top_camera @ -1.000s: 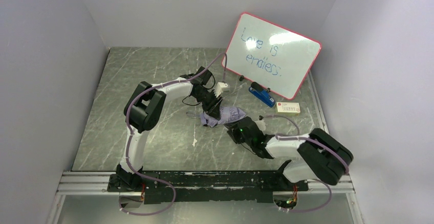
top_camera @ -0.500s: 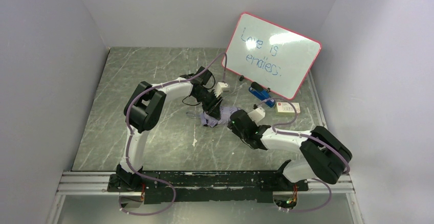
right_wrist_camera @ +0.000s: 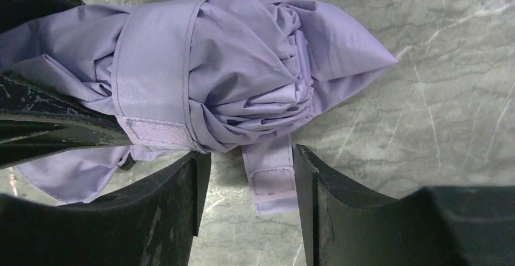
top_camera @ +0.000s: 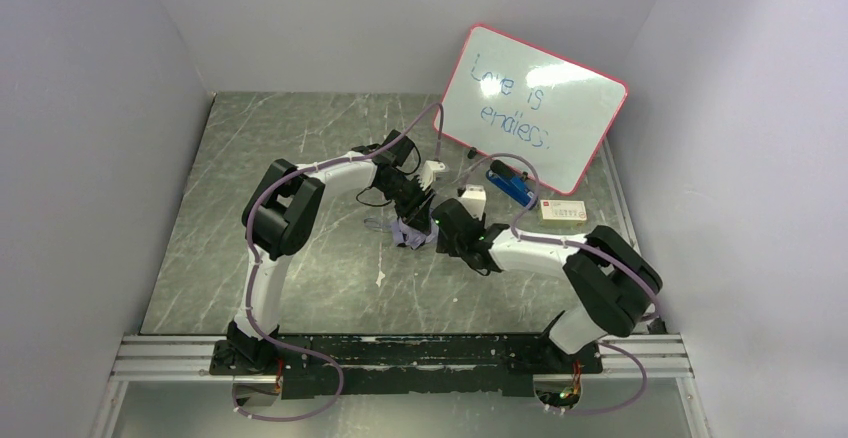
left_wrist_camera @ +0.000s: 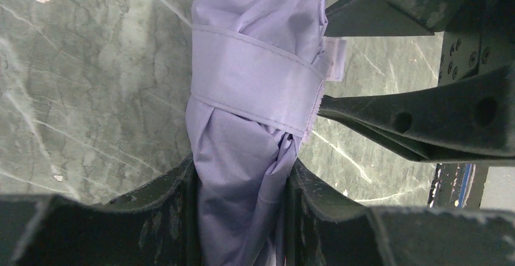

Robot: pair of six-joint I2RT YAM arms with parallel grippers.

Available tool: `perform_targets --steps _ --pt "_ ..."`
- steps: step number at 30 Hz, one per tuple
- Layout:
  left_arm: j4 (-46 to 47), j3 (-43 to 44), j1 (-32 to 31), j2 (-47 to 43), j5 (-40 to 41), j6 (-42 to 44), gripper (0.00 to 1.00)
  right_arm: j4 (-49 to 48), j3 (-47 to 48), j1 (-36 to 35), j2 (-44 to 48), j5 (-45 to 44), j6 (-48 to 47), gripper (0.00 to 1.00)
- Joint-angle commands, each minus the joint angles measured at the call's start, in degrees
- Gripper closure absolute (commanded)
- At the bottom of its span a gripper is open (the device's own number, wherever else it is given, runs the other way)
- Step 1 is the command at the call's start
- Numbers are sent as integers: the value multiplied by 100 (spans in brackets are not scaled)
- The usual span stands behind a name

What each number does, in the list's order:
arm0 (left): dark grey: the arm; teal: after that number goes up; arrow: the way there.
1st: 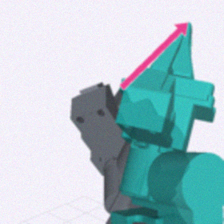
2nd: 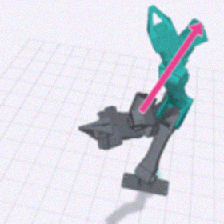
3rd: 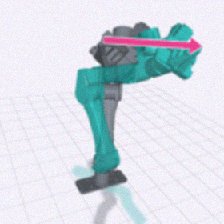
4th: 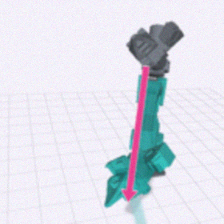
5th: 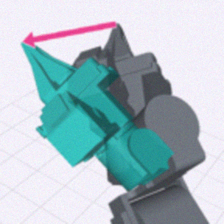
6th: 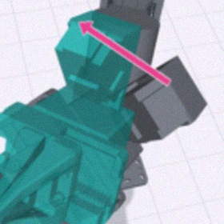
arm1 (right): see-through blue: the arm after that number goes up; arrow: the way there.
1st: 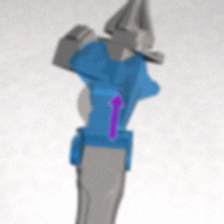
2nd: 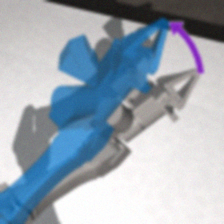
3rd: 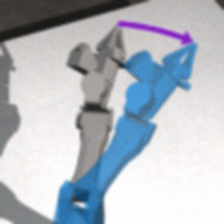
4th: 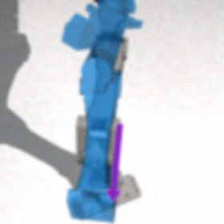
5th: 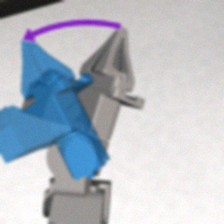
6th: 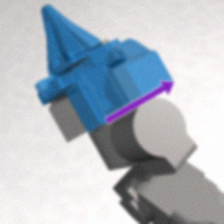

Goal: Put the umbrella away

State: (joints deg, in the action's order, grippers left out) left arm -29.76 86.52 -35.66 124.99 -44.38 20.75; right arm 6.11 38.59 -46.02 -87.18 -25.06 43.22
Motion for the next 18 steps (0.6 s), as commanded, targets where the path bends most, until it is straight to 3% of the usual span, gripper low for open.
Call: perform_targets --steps 1,14,18 --pt "-184 -435 -161 881 1599 183 95 888 23 -27 -415 55 -369 46" --pt "-195 -426 -161 891 1598 183 95 1385 430 -349 -1474 -250 -649 60" --pt "-192 -422 -161 891 1599 181 95 1511 485 -371 -1536 -258 -516 70"
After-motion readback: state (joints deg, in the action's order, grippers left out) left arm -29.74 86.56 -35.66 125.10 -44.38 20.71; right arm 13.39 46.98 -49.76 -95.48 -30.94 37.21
